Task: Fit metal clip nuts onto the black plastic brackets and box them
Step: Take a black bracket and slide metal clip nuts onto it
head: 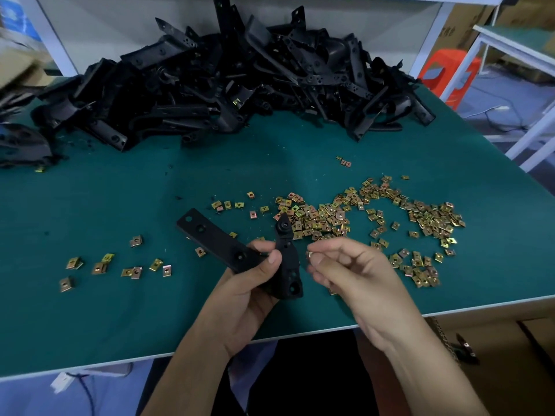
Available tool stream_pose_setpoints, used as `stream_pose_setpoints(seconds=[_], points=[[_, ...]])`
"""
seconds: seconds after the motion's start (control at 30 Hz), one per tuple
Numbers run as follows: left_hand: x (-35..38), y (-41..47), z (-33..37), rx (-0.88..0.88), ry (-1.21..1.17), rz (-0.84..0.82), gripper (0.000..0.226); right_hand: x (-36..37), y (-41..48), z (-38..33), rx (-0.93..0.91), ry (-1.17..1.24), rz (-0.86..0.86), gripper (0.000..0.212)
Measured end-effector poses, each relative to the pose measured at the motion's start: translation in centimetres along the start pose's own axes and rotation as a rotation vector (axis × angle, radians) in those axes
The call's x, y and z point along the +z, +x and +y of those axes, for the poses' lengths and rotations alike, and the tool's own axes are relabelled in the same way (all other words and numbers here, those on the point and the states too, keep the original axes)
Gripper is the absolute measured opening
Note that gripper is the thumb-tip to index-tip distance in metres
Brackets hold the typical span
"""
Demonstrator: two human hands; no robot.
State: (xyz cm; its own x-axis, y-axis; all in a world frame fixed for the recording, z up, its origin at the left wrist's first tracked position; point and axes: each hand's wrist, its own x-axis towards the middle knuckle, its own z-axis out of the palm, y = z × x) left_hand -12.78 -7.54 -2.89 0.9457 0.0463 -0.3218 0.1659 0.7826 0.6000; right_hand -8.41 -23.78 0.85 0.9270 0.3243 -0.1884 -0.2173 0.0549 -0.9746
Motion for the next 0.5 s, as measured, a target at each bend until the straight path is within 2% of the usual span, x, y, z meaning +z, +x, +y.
stream_pose_setpoints(seconds=[0.13, 0.3, 0.5], points=[[-0.4, 0.0, 0.0, -0.02, 0.0, -0.034, 0.028, 0.9, -0.1, 0.0, 0.052, 0.139, -0.015, 0.016], [-0.5, 0.0, -0.1, -0.003, 0.017, -0.068, 0.027, 1.2, -0.2, -0.4, 0.054, 0.328, -0.018, 0.023], [-0.5, -0.2, -0.1, 0.009, 0.05, -0.106, 0.017, 1.5, -0.1, -0.9, 0.07, 0.302, 0.043, 0.029]])
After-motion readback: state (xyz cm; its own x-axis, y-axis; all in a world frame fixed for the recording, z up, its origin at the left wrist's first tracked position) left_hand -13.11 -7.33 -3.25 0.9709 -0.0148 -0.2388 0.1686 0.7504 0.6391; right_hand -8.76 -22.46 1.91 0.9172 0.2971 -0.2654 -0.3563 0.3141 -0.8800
